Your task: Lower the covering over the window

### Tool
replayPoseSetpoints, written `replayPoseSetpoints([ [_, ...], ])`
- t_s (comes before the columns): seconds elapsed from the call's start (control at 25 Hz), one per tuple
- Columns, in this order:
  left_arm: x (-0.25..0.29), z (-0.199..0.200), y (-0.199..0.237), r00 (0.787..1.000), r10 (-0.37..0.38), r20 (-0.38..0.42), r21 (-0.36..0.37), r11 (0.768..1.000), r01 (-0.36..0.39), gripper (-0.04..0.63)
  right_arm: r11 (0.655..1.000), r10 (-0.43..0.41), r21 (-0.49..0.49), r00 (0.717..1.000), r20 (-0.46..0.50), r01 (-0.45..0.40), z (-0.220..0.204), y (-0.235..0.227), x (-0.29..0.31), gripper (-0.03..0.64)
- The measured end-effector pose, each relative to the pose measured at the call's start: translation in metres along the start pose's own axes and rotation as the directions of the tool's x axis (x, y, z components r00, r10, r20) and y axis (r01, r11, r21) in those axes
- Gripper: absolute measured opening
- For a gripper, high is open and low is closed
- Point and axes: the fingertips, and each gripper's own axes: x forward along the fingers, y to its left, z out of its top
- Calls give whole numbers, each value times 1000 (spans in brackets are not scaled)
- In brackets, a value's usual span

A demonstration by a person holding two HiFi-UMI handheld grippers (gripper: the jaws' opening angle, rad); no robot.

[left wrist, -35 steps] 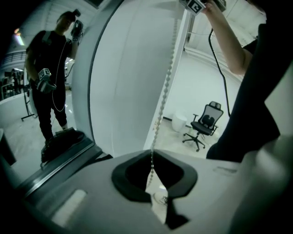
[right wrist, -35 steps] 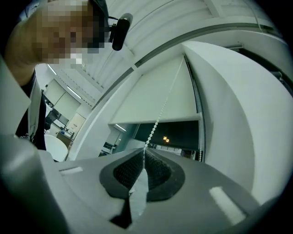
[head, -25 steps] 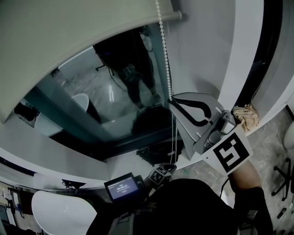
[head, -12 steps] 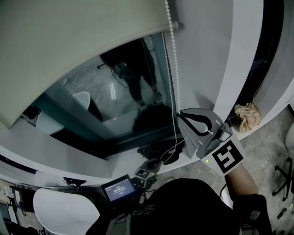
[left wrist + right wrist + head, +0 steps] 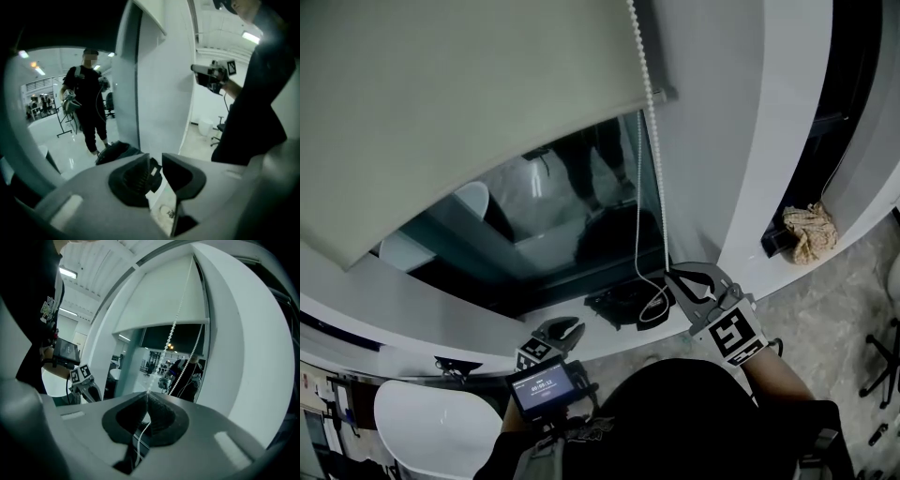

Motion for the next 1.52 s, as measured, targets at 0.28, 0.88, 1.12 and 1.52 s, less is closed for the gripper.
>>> replayPoseSetpoints([
  [0.28, -14, 176, -55, 824, -149, 547, -26, 981, 194, 82, 997, -43, -72, 998, -48, 39, -21, -5, 1, 5],
  [0.88, -6, 393, -182, 458, -420, 784, 233, 882, 410, 152, 995, 101, 49, 874, -476, -88, -228, 58, 7, 3],
  [1.12, -12, 420, -183, 384, -432, 816, 233, 854, 466, 91, 987, 157, 113, 849, -504, -115, -248, 78, 3, 3],
  [1.52, 7, 396, -164, 455, -380, 805, 160, 879, 450, 11, 973, 201, 213, 795, -573, -93, -275, 83, -15, 8],
])
